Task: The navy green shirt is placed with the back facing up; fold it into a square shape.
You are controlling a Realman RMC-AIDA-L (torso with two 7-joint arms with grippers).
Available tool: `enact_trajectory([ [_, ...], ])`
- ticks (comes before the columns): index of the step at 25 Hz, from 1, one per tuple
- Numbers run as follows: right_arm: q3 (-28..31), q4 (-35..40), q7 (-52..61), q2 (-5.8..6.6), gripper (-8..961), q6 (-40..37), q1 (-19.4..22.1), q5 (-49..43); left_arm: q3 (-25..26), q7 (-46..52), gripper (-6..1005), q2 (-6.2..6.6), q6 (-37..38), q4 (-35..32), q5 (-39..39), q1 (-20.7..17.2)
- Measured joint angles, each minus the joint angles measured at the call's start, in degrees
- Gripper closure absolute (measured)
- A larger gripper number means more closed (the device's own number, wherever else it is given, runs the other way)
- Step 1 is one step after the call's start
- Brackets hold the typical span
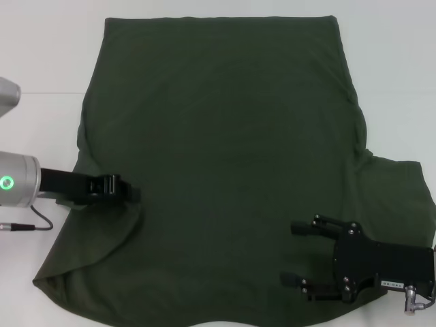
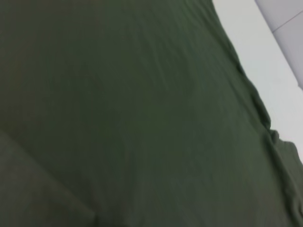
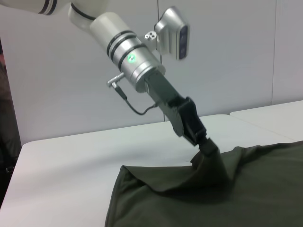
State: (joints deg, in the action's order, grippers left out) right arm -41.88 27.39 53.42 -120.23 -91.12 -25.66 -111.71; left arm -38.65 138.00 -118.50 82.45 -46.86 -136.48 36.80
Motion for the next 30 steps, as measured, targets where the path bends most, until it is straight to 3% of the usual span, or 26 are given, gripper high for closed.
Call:
enact_trajectory([
  [13, 0.3, 0.0, -0.1, 0.0, 41, 0.4, -0.5, 0.0, 0.4, -0.4, 923, -0.7, -2.6, 4.3, 0.5, -0.1],
  [18, 0.3, 0.0, -0.1, 0.0, 41, 0.5, -0.6, 0.0, 2.0, 0.1, 718, -0.47, -2.3, 6.9, 2.5, -0.2],
  [23, 0.3, 0.0, -0.1, 0.0, 41, 0.5, -0.5, 0.0, 5.3, 0.7, 616, 0.95, -1.5, 8.3, 3.2, -1.0],
  [25, 0.3, 0.0, -0.1, 0.0, 41, 0.5, -0.5, 0.0, 6.0, 1.9, 575, 2.55, -0.4, 9.1, 3.4, -1.4],
  [29, 0.3, 0.0, -0.1, 0.0, 41, 0.5, -0.5, 0.1, 11.0, 2.9, 494, 4.46, 1.6, 10.5, 4.4, -2.8],
  [30, 0.3, 0.0, -0.2, 0.0, 41, 0.5, -0.5, 0.1, 12.9, 2.9, 385, 5.01, 1.9, 10.9, 4.6, -3.3],
])
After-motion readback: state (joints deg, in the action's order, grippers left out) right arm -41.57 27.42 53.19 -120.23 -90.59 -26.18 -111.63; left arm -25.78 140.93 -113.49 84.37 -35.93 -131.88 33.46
